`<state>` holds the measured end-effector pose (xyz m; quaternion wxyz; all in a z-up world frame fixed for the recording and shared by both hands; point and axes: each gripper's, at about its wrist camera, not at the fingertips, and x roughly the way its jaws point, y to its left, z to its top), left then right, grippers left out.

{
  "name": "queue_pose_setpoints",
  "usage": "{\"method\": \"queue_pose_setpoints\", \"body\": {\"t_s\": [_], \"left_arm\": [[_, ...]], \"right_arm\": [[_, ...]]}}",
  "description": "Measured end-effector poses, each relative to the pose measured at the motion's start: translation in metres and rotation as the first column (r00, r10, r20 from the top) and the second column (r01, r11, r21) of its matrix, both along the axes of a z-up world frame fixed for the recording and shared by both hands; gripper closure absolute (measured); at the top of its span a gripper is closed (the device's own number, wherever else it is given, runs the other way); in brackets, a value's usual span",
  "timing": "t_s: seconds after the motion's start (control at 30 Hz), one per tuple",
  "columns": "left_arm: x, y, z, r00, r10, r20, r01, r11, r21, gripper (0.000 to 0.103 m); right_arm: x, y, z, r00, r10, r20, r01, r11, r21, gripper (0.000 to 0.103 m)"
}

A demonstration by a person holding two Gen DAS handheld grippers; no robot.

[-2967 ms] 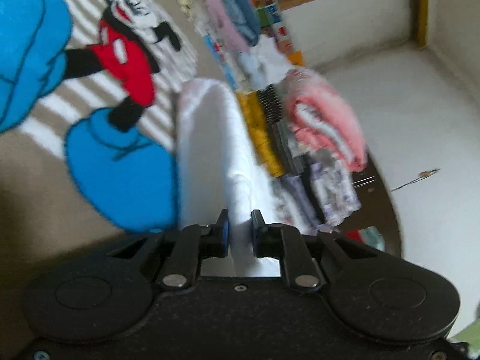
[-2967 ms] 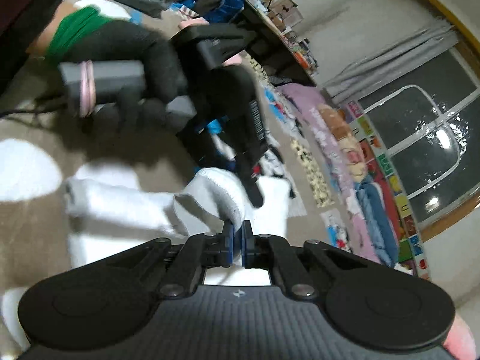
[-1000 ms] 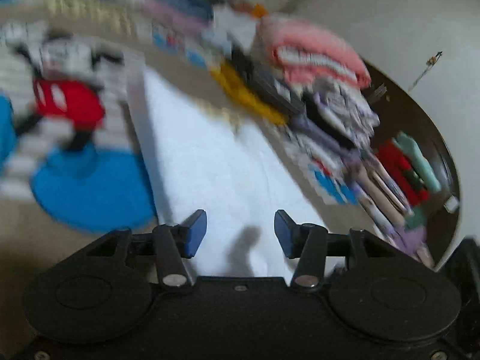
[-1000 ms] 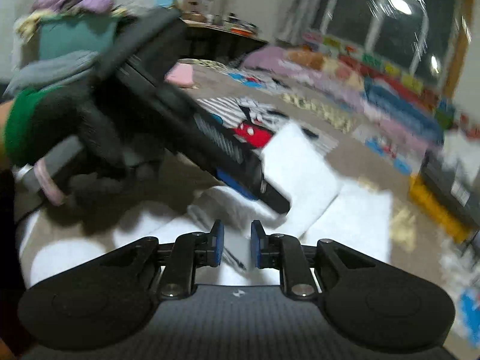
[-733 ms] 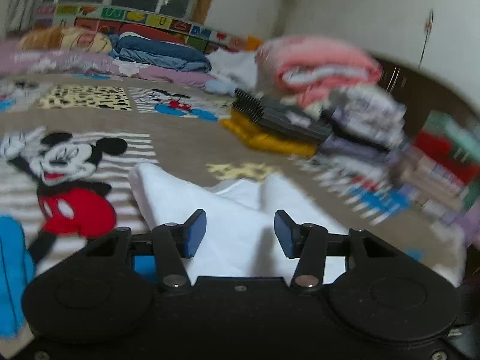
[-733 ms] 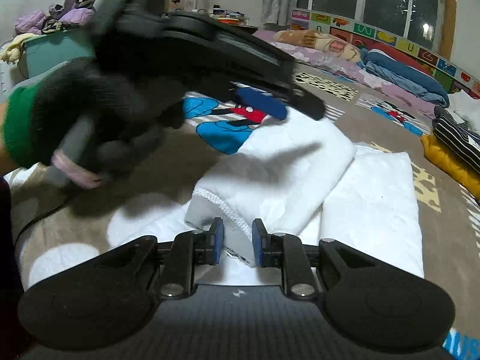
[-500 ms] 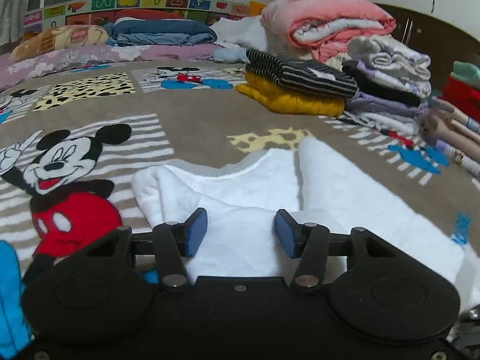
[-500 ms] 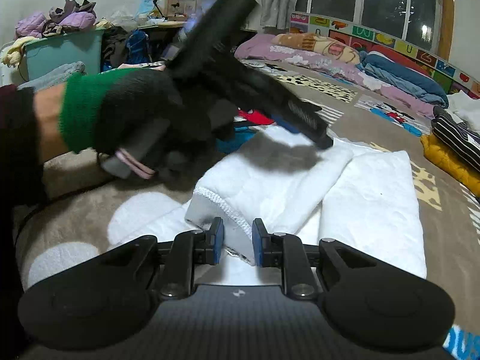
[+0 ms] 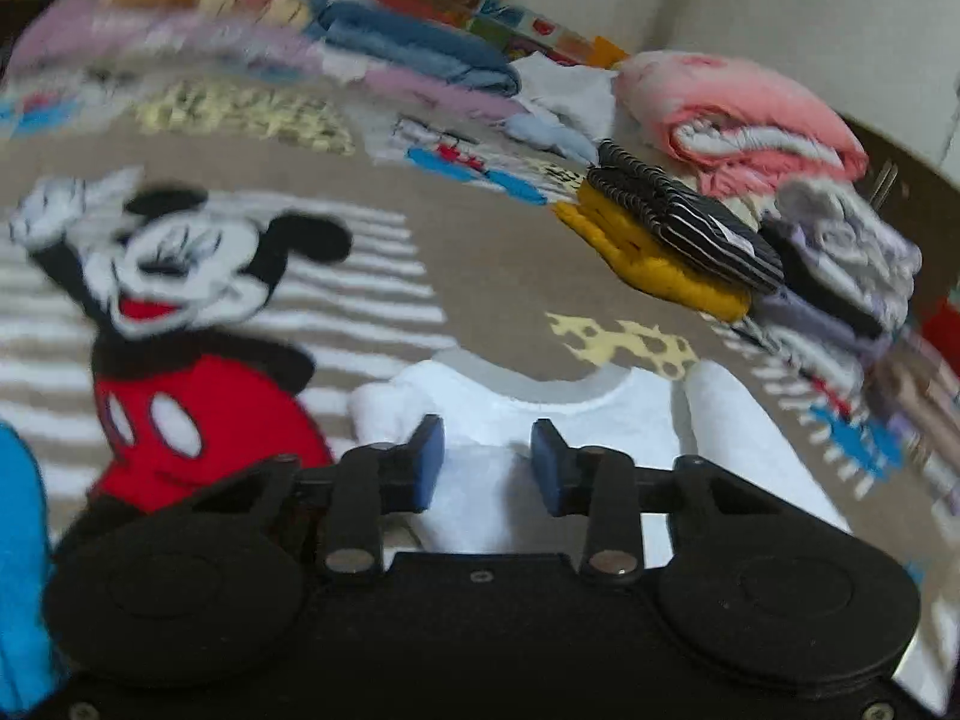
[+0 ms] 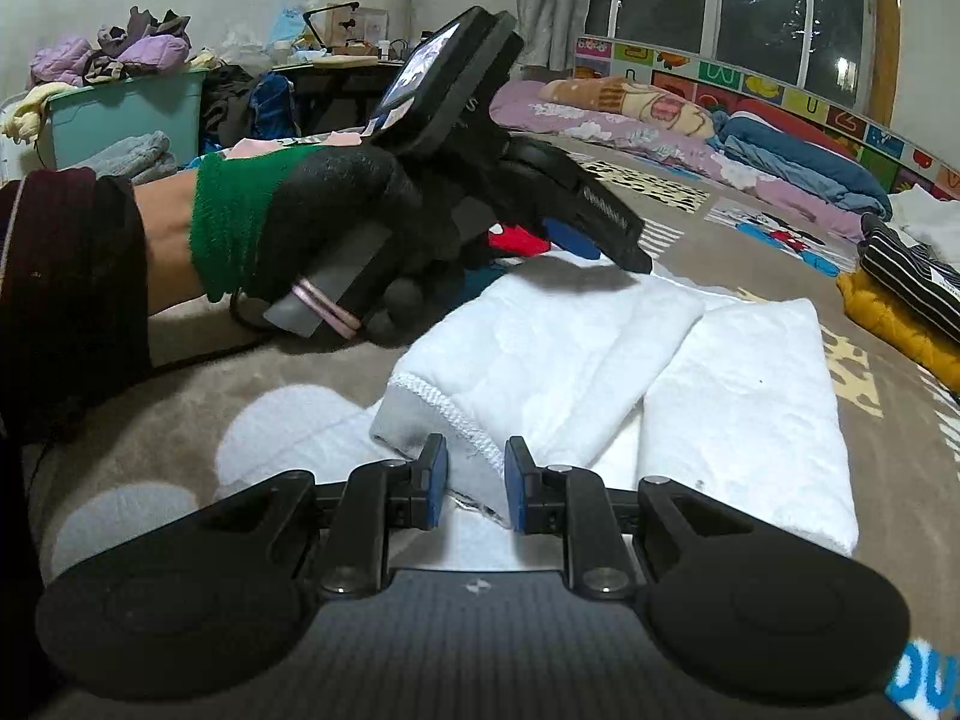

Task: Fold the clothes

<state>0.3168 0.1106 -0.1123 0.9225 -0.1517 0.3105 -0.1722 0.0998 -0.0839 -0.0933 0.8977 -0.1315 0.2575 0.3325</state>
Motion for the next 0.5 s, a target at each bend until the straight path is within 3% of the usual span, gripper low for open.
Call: {"method": "queue_pose_setpoints", "body": {"t_s": [0.1,0.13,0.23,0.27,0.5], "left_arm": [[-0.001,-0.019,0.003,1.0,-0.004,0.028,0.001,0.994,0.112,0.071],[-0.006,-0.028,0.005,0.998,-0.004,0.056,-0.005,0.985,0.171,0.071],[-0.037,-0.038,0.022,0.988,0.017,0.157,-0.055,0.969,0.24,0.064],[-0.045,-0.038,0.026,0.985,0.027,0.171,-0.067,0.97,0.233,0.054],[-0.115,-0.03,0.024,0.982,0.139,0.128,-0.165,0.961,0.221,0.053]], "right_arm": [[-0.001,0.002,-0.001,1.0,-0.001,0.007,0.002,1.0,-0.007,0.08],[-0.001,0.002,-0.001,1.0,-0.002,0.008,0.002,1.0,-0.009,0.08],[-0.001,0.005,-0.001,1.0,-0.003,0.008,0.003,1.0,-0.018,0.08],[-0.002,0.006,-0.001,1.0,-0.002,0.009,0.003,1.0,-0.024,0.08],[-0.007,0.017,0.014,1.0,0.001,0.018,0.0,0.995,-0.104,0.078]]}}
